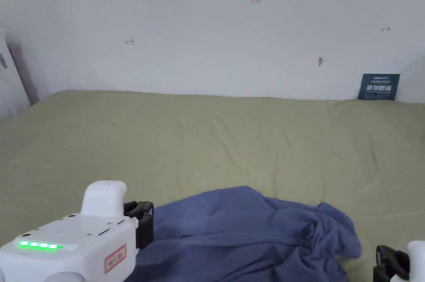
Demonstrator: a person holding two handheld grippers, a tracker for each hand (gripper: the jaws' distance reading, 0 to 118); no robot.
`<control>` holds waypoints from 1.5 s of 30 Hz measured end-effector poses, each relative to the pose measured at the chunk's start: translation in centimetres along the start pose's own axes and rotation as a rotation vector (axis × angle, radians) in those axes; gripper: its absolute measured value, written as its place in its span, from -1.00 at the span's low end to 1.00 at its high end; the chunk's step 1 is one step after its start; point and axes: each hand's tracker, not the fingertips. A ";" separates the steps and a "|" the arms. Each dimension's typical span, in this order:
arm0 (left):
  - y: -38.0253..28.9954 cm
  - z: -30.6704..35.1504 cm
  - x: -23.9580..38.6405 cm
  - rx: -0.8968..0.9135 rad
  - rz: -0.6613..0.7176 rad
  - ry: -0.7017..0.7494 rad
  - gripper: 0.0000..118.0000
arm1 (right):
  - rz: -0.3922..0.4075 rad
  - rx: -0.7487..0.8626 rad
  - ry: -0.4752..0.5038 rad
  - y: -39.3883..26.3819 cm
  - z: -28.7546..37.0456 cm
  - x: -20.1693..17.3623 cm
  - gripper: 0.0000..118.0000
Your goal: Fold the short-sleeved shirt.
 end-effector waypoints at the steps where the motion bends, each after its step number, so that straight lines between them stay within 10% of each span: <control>1: -0.3 0.9 -1.4 0.014 0.005 0.036 -0.99 | -0.002 0.002 0.005 0.0 0.0 -0.3 -1.00; 9: -2.6 0.8 -6.1 -0.065 0.074 0.130 -0.99 | 0.004 -0.022 0.039 -0.2 -1.2 -2.5 -1.00; 18: -5.2 -14.0 -7.8 -0.430 0.016 0.120 -0.95 | 0.043 -0.079 0.034 -0.5 -4.2 -2.6 -1.00; 19: -5.4 -15.4 -7.8 -0.489 -0.035 0.112 -0.72 | 0.050 -0.086 0.027 -0.6 -4.5 -2.5 -1.00; 21: -6.3 -17.4 -8.0 -0.516 -0.042 0.119 0.82 | 0.052 -0.103 0.020 -0.6 -5.3 -2.1 -1.00; 22: -6.9 -18.7 -8.2 -0.558 -0.047 0.125 1.00 | 0.045 -0.110 0.018 -0.6 -5.8 -1.8 -1.00; 27: -7.8 -20.3 -8.1 -0.569 -0.085 0.189 0.95 | 0.010 -0.172 0.010 -0.9 -9.4 0.2 -1.00; 29: -7.9 -19.9 -7.9 -0.585 -0.070 0.133 0.54 | 0.069 -0.176 -0.024 -0.5 -11.4 1.2 -1.00; 32: -6.5 -18.4 -7.3 -0.551 -0.122 0.096 -0.97 | 0.073 -0.185 -0.042 1.4 -14.6 2.8 -1.00; 42: -6.8 -18.5 -7.6 -0.543 -0.043 0.097 -0.97 | 0.013 -0.495 0.036 4.0 -31.5 7.9 -0.97; 44: -6.8 -18.7 -7.6 -0.551 -0.045 0.094 -0.97 | 0.003 -0.534 -0.007 3.4 -33.4 7.8 -0.40; 45: -6.8 -18.8 -7.6 -0.553 -0.042 0.093 -0.97 | 0.002 -0.549 -0.009 2.9 -34.5 7.8 0.57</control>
